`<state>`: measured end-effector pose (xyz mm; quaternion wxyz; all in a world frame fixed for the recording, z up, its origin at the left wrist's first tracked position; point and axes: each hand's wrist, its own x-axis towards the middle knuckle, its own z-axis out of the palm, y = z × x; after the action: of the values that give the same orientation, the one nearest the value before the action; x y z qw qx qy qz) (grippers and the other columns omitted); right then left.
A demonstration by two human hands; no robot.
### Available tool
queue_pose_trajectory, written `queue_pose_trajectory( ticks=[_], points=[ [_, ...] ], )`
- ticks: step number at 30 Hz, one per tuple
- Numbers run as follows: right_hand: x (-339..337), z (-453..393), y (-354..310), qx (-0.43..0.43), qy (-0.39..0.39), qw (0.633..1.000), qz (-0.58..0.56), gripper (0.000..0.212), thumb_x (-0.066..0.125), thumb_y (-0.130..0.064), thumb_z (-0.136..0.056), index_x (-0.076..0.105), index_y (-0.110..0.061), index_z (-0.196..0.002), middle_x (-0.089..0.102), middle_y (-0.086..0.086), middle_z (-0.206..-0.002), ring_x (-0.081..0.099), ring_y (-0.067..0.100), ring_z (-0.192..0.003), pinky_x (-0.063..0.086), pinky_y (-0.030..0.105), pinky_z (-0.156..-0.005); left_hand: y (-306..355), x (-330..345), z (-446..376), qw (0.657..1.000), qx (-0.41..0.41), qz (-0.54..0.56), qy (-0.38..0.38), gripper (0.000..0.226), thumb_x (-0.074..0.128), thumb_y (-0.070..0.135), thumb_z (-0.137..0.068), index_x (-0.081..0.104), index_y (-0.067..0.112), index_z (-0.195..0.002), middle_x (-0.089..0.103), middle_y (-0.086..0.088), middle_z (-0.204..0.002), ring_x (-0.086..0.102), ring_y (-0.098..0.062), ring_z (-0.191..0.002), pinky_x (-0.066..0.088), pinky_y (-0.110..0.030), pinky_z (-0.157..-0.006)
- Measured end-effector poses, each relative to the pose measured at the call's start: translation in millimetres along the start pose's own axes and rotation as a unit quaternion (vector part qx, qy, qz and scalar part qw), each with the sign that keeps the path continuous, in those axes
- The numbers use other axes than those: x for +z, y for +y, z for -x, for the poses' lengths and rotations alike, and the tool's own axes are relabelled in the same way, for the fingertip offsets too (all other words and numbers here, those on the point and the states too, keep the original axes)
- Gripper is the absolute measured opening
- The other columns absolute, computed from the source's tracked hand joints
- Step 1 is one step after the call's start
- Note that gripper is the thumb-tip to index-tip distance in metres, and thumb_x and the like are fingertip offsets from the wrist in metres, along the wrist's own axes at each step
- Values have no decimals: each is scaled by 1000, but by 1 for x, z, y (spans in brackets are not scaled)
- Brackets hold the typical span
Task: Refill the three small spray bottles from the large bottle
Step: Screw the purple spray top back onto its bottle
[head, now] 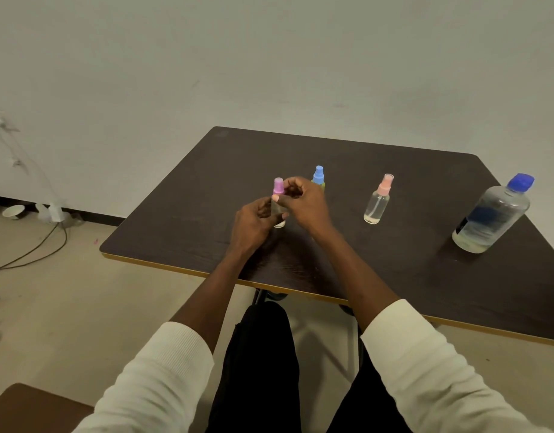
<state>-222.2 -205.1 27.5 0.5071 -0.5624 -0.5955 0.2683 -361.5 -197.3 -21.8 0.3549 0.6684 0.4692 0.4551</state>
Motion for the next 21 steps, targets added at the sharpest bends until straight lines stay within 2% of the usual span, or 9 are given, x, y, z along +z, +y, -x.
queue_pose_trajectory(
  ticks=[2, 5, 8, 11, 13, 15, 17, 18, 21],
  points=[
    [-2, -2, -2, 0, -10, 1000, 4, 31, 80, -22, -80, 62, -3, -98, 65, 0, -90, 60, -6, -74, 46, 7, -58, 1, 1, 0, 1000, -5, -10, 0, 32, 76, 28, -89, 72, 16, -119, 75, 10, -99, 67, 12, -88, 47, -3, -73],
    [-3, -5, -4, 2, -54, 999, -4, 49, 73, -26, -87, 56, -12, -130, 63, 0, -127, 57, 6, -113, 49, 16, -89, 3, 0, 1, 1000, -10, 1, 2, 34, 78, 28, -88, 71, 19, -120, 73, 14, -96, 66, 16, -85, 46, -1, -71],
    [1, -1, -7, -7, -29, 999, -33, 32, 63, -11, -93, 63, -11, -125, 70, 0, -116, 65, 2, -98, 58, 21, -77, 4, -1, 1, 1000, -2, 12, 0, 35, 78, 29, -87, 71, 19, -121, 76, 10, -101, 69, 10, -90, 49, -4, -75],
    [6, 2, 0, -16, 45, 998, -39, 18, 74, -10, -84, 70, -15, -100, 70, -6, -91, 66, 1, -83, 59, 24, -74, 6, -1, 1, 1000, -1, 5, 0, 32, 76, 27, -89, 72, 20, -120, 76, 13, -98, 69, 10, -89, 49, -5, -74],
    [7, 0, 1, -15, 56, 998, -22, 21, 80, -17, -78, 63, -17, -89, 66, -7, -83, 62, 4, -77, 53, 19, -66, 5, -1, 1, 1000, -6, -9, 4, 28, 76, 28, -89, 73, 20, -116, 74, 16, -93, 68, 10, -85, 49, -9, -72],
    [6, -1, 1, -12, 17, 1000, -9, 31, 79, -23, -81, 60, -15, -105, 65, -5, -98, 61, 5, -89, 51, 19, -73, 4, 0, 1, 1000, -9, -22, 7, 26, 75, 30, -90, 72, 22, -114, 71, 16, -90, 66, 8, -81, 47, -13, -70],
    [6, -2, 0, 5, -39, 999, -30, 51, 71, -22, -89, 51, -12, -135, 62, -1, -127, 58, 9, -115, 50, 24, -94, 5, 0, 0, 1000, -11, -20, 4, 32, 76, 30, -90, 70, 21, -120, 72, 15, -95, 65, 12, -81, 46, -6, -68],
    [6, -2, -1, 8, -52, 998, -32, 51, 65, -18, -92, 48, -11, -140, 60, 0, -133, 56, 10, -121, 48, 29, -101, 6, 0, 0, 1000, -10, -14, 1, 35, 76, 29, -90, 70, 19, -122, 73, 13, -98, 65, 14, -83, 45, -2, -68],
    [7, 2, 5, -18, 1, 1000, -25, 31, 66, -16, -92, 64, -12, -123, 70, -1, -112, 65, 11, -107, 54, 35, -95, 5, 0, 0, 1000, -4, -2, -1, 36, 75, 28, -90, 71, 16, -124, 77, 8, -104, 67, 13, -90, 46, -1, -72]
  ],
)
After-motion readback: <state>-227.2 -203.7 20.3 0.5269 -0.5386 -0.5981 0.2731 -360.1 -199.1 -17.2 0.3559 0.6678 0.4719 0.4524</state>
